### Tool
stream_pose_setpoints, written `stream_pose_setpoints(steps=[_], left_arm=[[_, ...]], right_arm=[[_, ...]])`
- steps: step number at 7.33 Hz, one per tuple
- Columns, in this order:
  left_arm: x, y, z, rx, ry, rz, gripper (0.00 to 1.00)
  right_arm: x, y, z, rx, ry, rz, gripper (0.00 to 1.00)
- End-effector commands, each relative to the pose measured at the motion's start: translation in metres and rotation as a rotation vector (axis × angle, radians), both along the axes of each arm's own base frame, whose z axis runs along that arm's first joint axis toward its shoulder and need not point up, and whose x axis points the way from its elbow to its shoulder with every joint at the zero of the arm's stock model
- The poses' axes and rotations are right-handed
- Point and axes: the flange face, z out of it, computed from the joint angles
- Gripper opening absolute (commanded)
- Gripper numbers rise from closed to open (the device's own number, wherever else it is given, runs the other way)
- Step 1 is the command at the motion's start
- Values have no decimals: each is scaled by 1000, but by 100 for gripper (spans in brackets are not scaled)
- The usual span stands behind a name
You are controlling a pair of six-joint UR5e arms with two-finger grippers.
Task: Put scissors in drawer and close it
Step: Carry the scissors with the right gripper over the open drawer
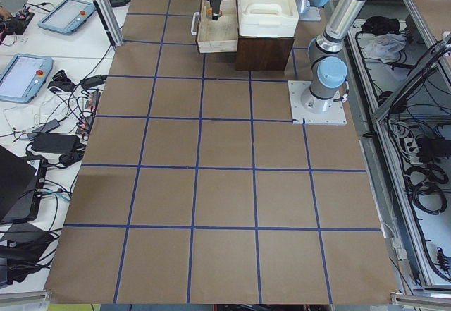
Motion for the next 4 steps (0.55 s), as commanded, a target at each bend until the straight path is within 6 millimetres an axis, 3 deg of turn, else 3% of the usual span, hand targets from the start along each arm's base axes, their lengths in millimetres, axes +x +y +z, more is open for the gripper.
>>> stream_pose_setpoints(steps=[1, 3, 4], left_arm=[[0, 0, 1, -1, 0, 0, 100], [0, 0, 0, 0, 0, 0, 100], [0, 1, 0, 0, -2, -1, 100]], right_arm=[[6, 4, -21, 44, -8, -24, 0], [6, 3, -35, 64, 4, -23, 0], [7, 3, -38, 68, 2, -23, 5]])
